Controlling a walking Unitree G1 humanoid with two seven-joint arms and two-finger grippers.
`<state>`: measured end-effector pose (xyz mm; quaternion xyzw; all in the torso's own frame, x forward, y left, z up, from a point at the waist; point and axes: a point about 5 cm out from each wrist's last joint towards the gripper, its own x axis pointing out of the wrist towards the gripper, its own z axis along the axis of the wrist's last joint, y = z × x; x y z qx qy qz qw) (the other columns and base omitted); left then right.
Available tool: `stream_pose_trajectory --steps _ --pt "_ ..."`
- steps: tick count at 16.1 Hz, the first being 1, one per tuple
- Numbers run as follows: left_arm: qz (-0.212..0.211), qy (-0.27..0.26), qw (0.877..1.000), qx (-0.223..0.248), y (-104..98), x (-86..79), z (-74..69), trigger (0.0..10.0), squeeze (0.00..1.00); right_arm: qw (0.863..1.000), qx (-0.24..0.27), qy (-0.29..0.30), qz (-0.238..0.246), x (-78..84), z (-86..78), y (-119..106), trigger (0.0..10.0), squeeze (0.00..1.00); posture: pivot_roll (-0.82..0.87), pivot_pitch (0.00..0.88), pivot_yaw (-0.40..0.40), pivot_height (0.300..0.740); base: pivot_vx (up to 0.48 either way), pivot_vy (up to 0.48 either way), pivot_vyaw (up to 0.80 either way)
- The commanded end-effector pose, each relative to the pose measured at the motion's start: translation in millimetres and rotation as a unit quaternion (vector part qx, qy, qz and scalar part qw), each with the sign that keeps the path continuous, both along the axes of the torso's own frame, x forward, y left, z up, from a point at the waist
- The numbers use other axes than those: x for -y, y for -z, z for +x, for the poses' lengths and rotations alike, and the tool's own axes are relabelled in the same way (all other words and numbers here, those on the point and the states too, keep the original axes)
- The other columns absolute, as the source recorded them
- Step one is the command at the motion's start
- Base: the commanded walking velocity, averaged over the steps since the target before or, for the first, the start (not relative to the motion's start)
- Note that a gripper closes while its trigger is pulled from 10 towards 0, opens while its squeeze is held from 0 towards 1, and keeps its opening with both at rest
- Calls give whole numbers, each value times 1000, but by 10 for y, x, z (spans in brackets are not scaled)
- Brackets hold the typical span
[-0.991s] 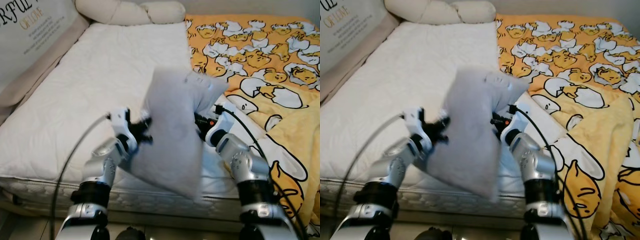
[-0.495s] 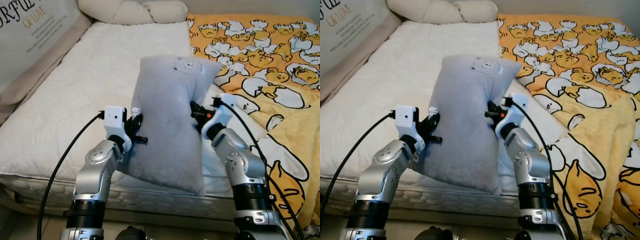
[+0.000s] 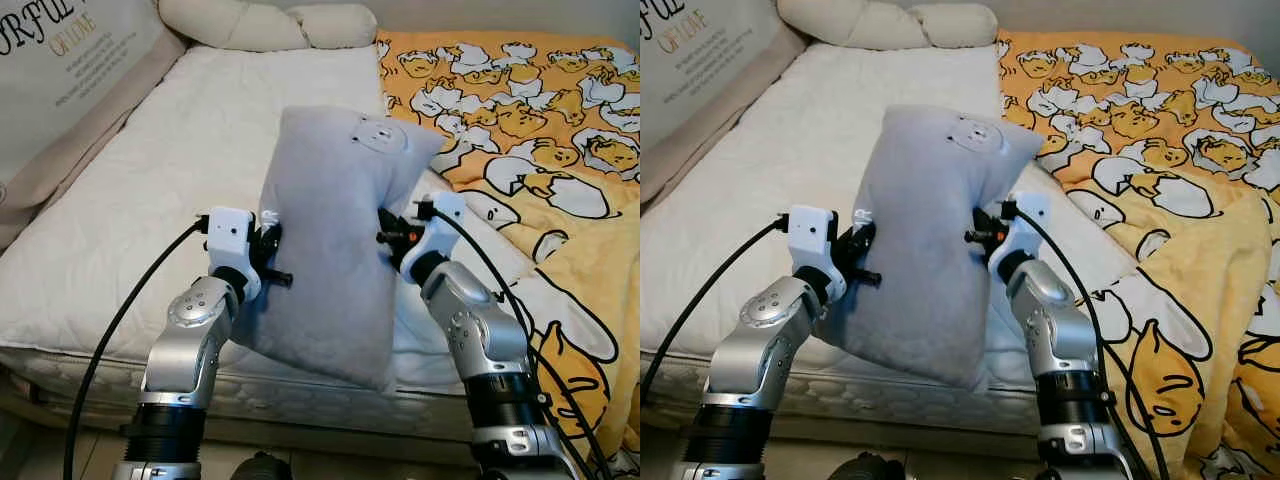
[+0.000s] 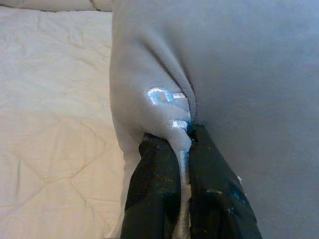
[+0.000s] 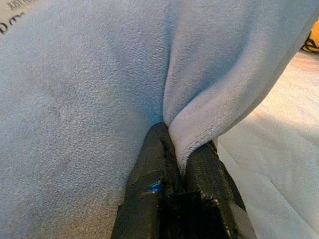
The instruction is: Clean up the room
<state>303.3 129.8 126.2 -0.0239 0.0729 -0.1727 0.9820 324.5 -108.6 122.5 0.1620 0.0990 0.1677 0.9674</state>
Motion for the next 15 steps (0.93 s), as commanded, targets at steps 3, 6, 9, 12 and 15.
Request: stream_pose_trajectory --steps 3,6,9,12,15 --pt "13 11 1000 17 -87 52 -3 10000 0 1000 23 -4 -4 -49 -6 -89 10000 0 69 0 40 740 0 0 0" --pt "18 14 1000 17 -97 50 6 10000 0 1000 22 3 -3 -51 -17 -74 10000 0 65 0 51 740 0 0 0" --pt "21 17 999 17 -110 49 21 10000 0 1000 20 7 -2 -56 -29 -62 10000 0 63 0 60 740 0 0 0" --pt "25 25 999 15 -109 55 19 10000 0 1000 18 9 -1 -63 -39 -49 10000 0 63 0 67 740 0 81 0" --pt "26 28 999 13 -107 59 18 10000 0 1000 16 11 0 -68 -46 -40 10000 0 61 0 71 740 0 254 0"
